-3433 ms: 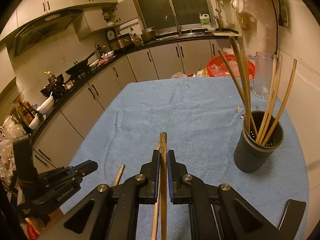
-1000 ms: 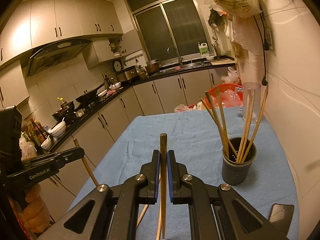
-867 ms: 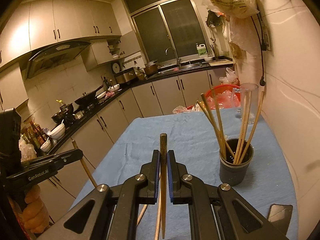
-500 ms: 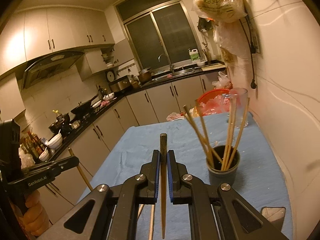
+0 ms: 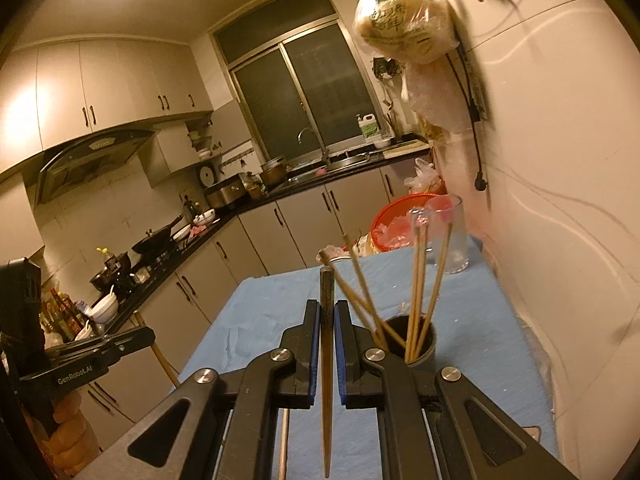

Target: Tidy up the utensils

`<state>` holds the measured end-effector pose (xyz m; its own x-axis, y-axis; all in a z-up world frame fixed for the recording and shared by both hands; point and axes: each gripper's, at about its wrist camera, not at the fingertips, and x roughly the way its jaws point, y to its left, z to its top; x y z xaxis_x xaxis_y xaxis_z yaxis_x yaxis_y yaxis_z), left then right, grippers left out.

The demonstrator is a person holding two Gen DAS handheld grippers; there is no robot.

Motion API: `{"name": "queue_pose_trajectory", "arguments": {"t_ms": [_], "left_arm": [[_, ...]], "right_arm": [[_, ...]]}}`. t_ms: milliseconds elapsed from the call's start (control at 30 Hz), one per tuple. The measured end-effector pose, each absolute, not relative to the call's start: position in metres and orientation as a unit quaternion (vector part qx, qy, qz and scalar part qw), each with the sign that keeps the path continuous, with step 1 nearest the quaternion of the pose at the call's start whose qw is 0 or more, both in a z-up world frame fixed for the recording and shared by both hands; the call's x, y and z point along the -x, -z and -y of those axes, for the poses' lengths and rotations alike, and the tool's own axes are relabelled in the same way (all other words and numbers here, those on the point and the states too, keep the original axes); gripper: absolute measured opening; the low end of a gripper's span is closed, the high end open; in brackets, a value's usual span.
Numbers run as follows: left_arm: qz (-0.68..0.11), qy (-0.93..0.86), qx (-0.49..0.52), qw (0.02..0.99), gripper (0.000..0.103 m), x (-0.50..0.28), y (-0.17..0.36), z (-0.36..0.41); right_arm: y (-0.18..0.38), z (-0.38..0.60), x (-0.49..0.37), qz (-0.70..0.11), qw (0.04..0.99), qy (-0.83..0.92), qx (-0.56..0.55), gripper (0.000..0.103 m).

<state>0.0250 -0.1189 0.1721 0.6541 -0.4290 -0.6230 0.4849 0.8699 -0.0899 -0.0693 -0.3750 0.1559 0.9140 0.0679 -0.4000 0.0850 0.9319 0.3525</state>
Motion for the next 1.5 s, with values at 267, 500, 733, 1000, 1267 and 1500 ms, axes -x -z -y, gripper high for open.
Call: {"name": "queue_pose_trajectory", "arguments": {"t_ms": [267, 500, 733, 1000, 1267, 1500], "left_arm": [[-0.33, 0.267, -0.054, 0.904, 0.007, -0.027, -0.18, 0.149], [-0.329, 0.281, -0.055, 0.9, 0.007, -0.036, -0.193, 0.177], [-0.315, 0.292, -0.056, 0.901, 0.007, -0.046, -0.212, 0.207], [-0.292, 0.307, -0.051, 0.904, 0.007, -0.057, -0.235, 0.245], [-0.285, 0.308, -0.034, 0.907, 0.007, -0.087, -0.233, 0.277], [-0.307, 0.305, -0.029, 0.901, 0.007, -0.113, -0.199, 0.294]], "right_arm": [[-0.171, 0.395, 0.074, -0.191, 0.963, 0.012, -0.19, 0.007], [-0.192, 0.41, 0.069, -0.174, 0.967, 0.02, -0.183, 0.007], [-0.207, 0.433, 0.058, -0.162, 0.968, 0.028, -0.19, 0.007], [-0.215, 0.46, 0.029, -0.159, 0.966, 0.041, -0.201, 0.007], [-0.212, 0.473, -0.001, -0.153, 0.967, 0.065, -0.193, 0.007], [-0.191, 0.479, -0.026, -0.169, 0.964, 0.077, -0.188, 0.007]]}}
